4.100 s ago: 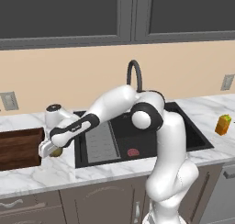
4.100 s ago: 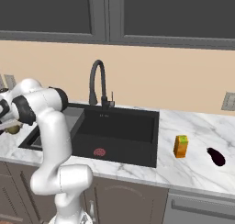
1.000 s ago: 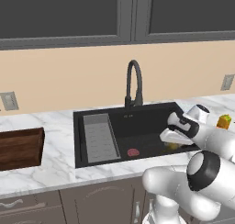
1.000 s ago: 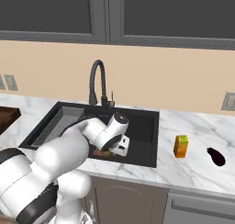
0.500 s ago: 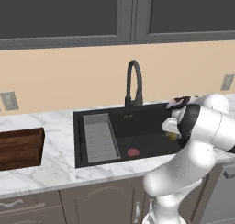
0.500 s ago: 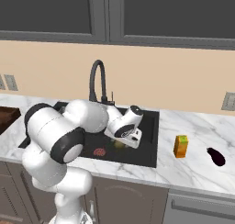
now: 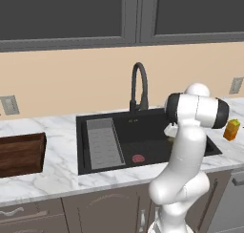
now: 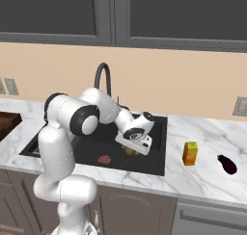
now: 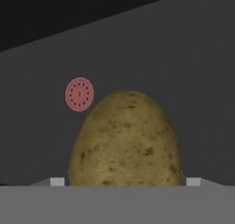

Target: Pick up all produce items and place them in the sink. Turn on the sink faucet to wash them. Then turn the sink off and put them in the tray.

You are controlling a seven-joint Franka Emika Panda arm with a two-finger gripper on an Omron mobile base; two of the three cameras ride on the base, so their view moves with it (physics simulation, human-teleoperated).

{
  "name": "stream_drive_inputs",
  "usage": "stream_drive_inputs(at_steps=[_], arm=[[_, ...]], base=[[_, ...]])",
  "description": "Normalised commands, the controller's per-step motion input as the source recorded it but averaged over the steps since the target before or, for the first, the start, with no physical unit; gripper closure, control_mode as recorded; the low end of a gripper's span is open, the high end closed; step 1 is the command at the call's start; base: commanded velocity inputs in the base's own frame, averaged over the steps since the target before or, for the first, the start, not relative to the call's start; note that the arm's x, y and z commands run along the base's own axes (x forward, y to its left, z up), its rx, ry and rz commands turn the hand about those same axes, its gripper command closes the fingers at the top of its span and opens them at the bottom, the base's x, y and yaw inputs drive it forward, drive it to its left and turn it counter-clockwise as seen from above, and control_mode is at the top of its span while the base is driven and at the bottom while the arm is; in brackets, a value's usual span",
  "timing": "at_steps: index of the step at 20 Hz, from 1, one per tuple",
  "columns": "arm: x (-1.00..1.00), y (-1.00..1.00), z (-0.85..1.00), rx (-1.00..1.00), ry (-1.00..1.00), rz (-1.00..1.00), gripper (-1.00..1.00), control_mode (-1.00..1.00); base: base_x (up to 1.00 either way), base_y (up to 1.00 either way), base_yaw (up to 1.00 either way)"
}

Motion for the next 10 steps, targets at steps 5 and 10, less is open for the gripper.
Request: stream_drive_inputs(at_steps=[5, 10], arm=[[0.34, 0.0, -0.46, 0.0, 0.02, 0.0, 1.0, -1.0], [0.35, 0.0, -0.39, 0.0, 0.03, 0.0, 1.0, -1.0]], base=[[0.0, 0.0, 0.0], [0.0, 0.0, 0.0]])
